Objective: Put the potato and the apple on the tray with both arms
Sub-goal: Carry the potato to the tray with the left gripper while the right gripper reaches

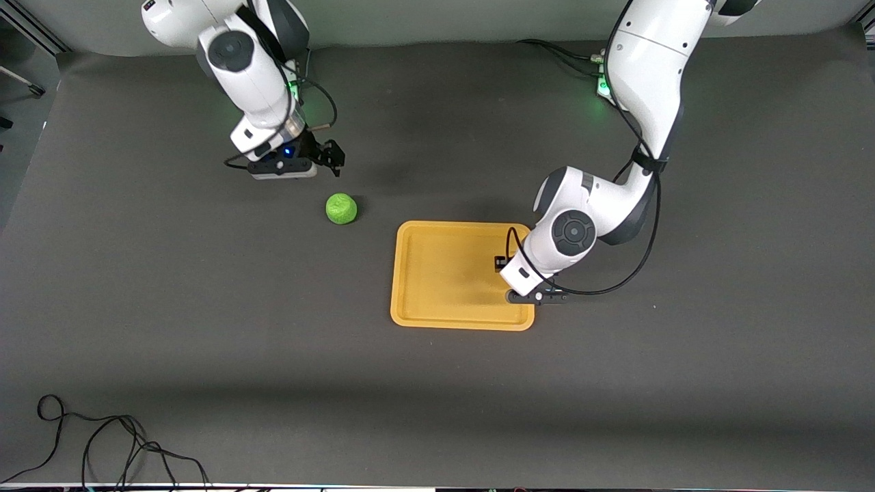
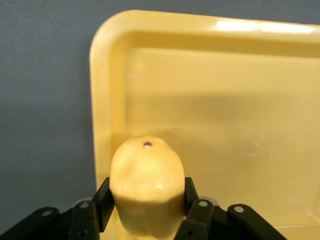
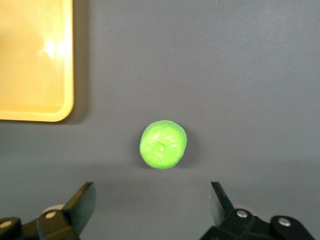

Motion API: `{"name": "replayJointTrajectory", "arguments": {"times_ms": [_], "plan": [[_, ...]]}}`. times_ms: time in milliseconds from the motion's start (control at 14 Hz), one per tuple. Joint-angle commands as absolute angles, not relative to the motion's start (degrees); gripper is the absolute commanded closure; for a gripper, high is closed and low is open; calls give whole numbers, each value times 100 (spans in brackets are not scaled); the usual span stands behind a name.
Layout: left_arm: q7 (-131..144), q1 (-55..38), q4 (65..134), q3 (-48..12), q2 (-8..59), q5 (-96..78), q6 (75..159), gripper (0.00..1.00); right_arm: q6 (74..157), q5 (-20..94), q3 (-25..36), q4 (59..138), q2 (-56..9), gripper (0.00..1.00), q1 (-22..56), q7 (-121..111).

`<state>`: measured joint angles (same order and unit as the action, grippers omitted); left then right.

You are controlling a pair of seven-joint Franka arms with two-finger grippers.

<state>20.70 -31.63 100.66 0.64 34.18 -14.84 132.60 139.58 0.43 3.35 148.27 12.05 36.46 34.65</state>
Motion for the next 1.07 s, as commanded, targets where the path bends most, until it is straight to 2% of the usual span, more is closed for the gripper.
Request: {"name": "replayJointTrajectory", "arguments": {"times_ms": [0,143,214,357,571,714,857,929,1000], "plan": [[2021,-3270,10002,105,3577,-1582,13350,46,14850,-35,352,14766,284,0,3682,3568],[2013,-3270,9993,105,3612,-1547,13350,6,15449,-35,352,14757,-331,0,3700,3604],[2021,-3270,9993,105,3612,-1529,13368,0,15599,-35,352,14757,-491,0,3700,3612],[2065,-3217,9967,105,3482,-1529,13272,0,15854,-26,352,14731,-789,0,3683,3612],[2415,-3051,10010,167,2649,-1591,13175,0,16435,-26,352,14722,-1300,0,3691,3612],[2505,-2561,9993,202,1963,-1451,12266,0,16436,-26,352,14713,-1354,4,3683,3612],[2348,-1998,10019,193,1304,-1039,11603,0,16383,-26,343,14713,-1345,34,3691,3612],[2007,-1847,10107,202,1092,-767,11488,0,16365,-35,343,14713,-1327,41,3691,3604],[1604,-1680,10203,202,933,-608,11365,0,16365,-26,343,14695,-1301,44,3691,3586]]}}
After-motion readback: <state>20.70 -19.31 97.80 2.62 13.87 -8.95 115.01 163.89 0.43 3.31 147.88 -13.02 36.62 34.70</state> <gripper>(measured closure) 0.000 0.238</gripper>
